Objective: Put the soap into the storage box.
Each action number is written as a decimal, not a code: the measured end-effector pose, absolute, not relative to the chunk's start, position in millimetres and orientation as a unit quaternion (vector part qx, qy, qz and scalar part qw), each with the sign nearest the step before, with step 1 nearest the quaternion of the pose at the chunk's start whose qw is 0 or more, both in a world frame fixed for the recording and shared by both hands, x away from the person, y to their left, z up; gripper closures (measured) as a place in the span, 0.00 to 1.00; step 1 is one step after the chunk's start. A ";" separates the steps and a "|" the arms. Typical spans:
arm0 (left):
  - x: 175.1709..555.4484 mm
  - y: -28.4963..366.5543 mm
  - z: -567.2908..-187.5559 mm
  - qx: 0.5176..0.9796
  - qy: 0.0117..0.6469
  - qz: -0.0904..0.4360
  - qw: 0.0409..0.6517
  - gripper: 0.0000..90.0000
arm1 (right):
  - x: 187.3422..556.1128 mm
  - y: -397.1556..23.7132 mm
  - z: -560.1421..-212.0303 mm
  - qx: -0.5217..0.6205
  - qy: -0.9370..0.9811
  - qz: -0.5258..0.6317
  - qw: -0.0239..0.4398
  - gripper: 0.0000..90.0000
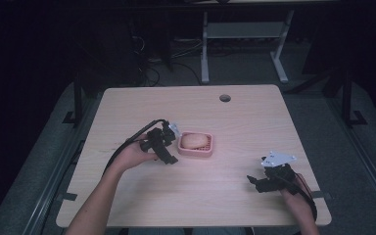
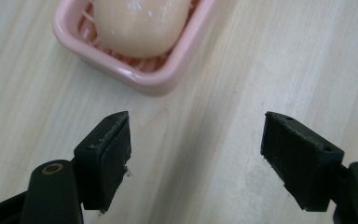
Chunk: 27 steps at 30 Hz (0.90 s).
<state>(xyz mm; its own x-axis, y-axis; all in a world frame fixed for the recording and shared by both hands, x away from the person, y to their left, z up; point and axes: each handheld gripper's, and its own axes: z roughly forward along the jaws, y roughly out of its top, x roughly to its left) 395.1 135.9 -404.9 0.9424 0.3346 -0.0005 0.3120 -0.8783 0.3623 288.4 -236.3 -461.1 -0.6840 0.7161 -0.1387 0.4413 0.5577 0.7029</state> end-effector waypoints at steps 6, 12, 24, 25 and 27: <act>389.1 143.0 -408.0 0.968 0.173 0.032 0.182 0.26 | 287.7 -237.0 -460.9 0.340 0.855 0.328 0.212 0.15; 381.7 150.0 -410.5 0.965 0.178 0.031 0.188 0.25 | 287.7 -237.0 -461.1 0.341 0.855 0.328 0.211 0.15; 367.4 163.2 -415.6 0.963 0.183 0.026 0.196 0.25 | 287.4 -237.1 -461.3 0.347 0.853 0.326 0.212 0.15; 363.9 166.5 -415.5 0.963 0.183 0.026 0.199 0.25 | 288.0 -238.0 -461.7 0.344 0.855 0.322 0.216 0.15; 360.7 169.7 -415.8 0.962 0.185 0.027 0.199 0.25 | 287.9 -238.0 -461.9 0.347 0.854 0.322 0.215 0.15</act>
